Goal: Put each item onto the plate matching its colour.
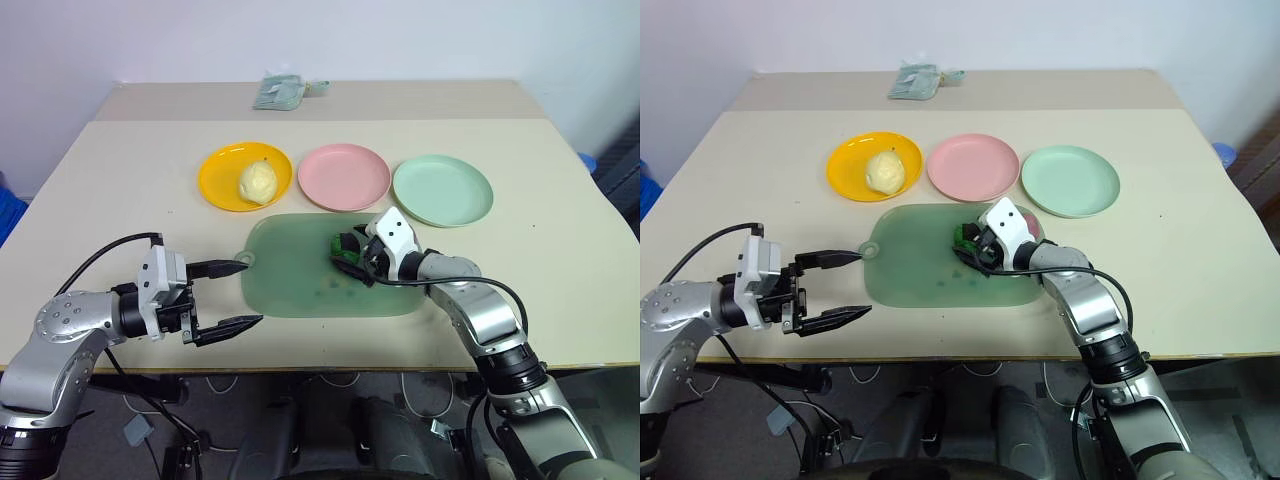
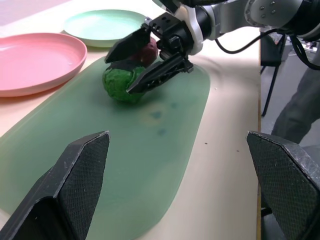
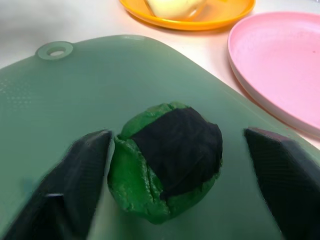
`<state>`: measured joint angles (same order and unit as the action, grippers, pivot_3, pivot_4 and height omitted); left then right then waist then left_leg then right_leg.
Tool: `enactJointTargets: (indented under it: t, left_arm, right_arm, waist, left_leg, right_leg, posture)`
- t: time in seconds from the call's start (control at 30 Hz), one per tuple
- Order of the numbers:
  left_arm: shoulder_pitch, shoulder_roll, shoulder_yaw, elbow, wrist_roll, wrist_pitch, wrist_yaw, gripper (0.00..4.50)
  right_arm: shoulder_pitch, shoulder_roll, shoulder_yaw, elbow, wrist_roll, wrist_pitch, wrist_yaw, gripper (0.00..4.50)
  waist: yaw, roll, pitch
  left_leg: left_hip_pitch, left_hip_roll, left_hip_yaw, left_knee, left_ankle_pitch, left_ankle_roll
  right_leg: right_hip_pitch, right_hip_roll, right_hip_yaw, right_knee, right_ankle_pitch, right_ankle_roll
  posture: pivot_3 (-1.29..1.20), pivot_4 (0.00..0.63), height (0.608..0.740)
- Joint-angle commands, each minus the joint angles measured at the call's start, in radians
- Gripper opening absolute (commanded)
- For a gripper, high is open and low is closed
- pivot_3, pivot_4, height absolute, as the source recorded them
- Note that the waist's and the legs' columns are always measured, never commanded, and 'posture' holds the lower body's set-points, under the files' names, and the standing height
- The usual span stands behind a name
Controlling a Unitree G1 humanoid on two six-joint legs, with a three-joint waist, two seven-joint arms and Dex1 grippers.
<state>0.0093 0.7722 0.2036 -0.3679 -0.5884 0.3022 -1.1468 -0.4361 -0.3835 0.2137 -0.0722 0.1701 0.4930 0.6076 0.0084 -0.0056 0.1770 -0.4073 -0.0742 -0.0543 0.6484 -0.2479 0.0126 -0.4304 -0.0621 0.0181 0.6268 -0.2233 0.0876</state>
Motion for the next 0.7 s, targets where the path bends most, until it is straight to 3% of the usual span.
enactJointTargets:
  t: [0.03,0.07,0.13,0.27,0.43,0.53,0.7]
  left_arm:
    - [-0.009,-0.008,0.008,-0.012,0.001,-0.024,0.016,4.5]
    - [-0.013,-0.009,0.006,-0.01,0.002,-0.026,0.019,4.5]
    - [-0.018,-0.013,0.004,-0.008,-0.001,-0.025,0.026,4.5]
    - [-0.015,-0.016,0.005,0.0,0.003,-0.033,0.028,4.5]
    - [-0.018,-0.033,-0.01,0.001,0.008,-0.042,0.041,4.5]
    - [-0.022,-0.044,-0.021,0.003,0.016,-0.051,0.049,4.5]
    - [-0.029,-0.061,-0.027,-0.002,0.023,-0.06,0.074,4.5]
  right_arm:
    - [-0.027,0.009,-0.011,-0.007,0.001,-0.005,0.008,2.23]
    - [-0.027,0.009,-0.012,-0.007,0.001,-0.006,0.01,1.77]
    - [-0.029,0.01,-0.023,-0.021,0.007,-0.007,0.008,1.45]
    - [-0.056,0.024,-0.076,-0.09,0.092,0.021,0.036,1.45]
    - [-0.219,0.026,-0.217,-0.079,0.245,0.068,0.066,1.45]
    - [-0.357,-0.027,-0.264,0.138,0.186,-0.033,0.061,1.45]
    - [-0.55,-0.121,-0.234,0.721,-0.003,-0.381,0.042,1.45]
  waist:
    - [0.0,0.0,0.0]
    - [0.0,0.0,0.0]
    - [0.0,0.0,0.0]
    - [-0.001,0.0,0.0]
    - [-0.003,0.001,0.001]
    - [-0.003,0.001,0.001]
    - [-0.001,0.0,0.0]
  left_leg:
    - [0.0,0.0,0.0,0.0,0.0,0.0]
    - [0.0,0.0,0.0,0.0,0.0,0.0]
    - [0.0,0.0,0.0,0.0,0.0,0.0]
    - [0.0,0.0,0.0,0.0,0.0,0.0]
    - [0.0,0.0,0.0,0.0,0.0,0.0]
    - [0.0,0.0,0.0,0.0,0.0,0.0]
    - [0.0,0.0,0.0,0.0,0.0,0.0]
  right_leg:
    - [0.0,0.0,0.0,0.0,0.0,0.0]
    - [0.0,0.0,0.0,0.0,0.0,0.0]
    - [0.0,0.0,0.0,0.0,0.0,0.0]
    - [0.0,0.0,0.0,0.0,0.0,0.0]
    - [0.0,0.0,0.0,0.0,0.0,0.0]
    - [0.0,0.0,0.0,0.0,0.0,0.0]
    - [0.001,0.0,-0.001,-0.002,0.0,0.0]
  posture:
    - [0.0,0.15,0.74]
    - [0.0,0.15,0.74]
    - [0.0,0.15,0.74]
    - [0.0,0.15,0.74]
    - [0.0,0.15,0.74]
    - [0.0,0.15,0.74]
    - [0.0,0.15,0.74]
